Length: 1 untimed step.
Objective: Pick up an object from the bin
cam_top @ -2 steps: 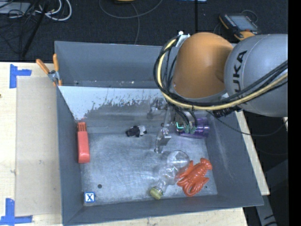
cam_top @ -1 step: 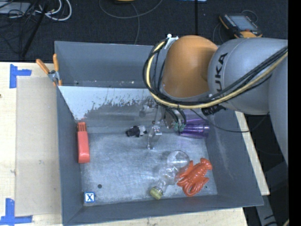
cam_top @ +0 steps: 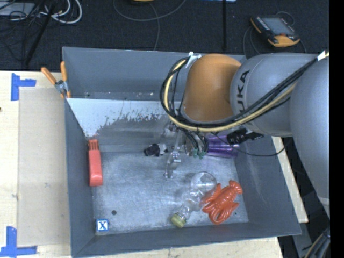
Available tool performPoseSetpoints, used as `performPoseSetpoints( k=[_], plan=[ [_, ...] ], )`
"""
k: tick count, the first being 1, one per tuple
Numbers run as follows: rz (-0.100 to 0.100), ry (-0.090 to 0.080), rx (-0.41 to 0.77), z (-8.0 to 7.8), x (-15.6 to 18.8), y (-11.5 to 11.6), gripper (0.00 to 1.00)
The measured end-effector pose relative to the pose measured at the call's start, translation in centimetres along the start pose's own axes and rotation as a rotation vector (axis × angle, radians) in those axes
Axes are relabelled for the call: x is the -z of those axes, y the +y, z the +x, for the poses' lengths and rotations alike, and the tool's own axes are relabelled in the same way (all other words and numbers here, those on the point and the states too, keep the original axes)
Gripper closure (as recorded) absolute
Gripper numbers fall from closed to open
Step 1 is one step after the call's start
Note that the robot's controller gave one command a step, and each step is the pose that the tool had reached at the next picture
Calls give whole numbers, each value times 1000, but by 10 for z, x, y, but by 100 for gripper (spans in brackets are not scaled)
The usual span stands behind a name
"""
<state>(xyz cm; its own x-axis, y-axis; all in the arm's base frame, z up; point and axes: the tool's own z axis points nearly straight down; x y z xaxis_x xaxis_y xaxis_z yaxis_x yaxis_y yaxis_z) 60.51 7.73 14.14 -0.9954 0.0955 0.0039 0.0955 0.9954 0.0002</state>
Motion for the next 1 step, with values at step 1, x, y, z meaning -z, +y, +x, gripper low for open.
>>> performPoseSetpoints(
  k=[1],
  plan=[
    [-1,-2,47,-7,-12,-51,0]
  ],
)
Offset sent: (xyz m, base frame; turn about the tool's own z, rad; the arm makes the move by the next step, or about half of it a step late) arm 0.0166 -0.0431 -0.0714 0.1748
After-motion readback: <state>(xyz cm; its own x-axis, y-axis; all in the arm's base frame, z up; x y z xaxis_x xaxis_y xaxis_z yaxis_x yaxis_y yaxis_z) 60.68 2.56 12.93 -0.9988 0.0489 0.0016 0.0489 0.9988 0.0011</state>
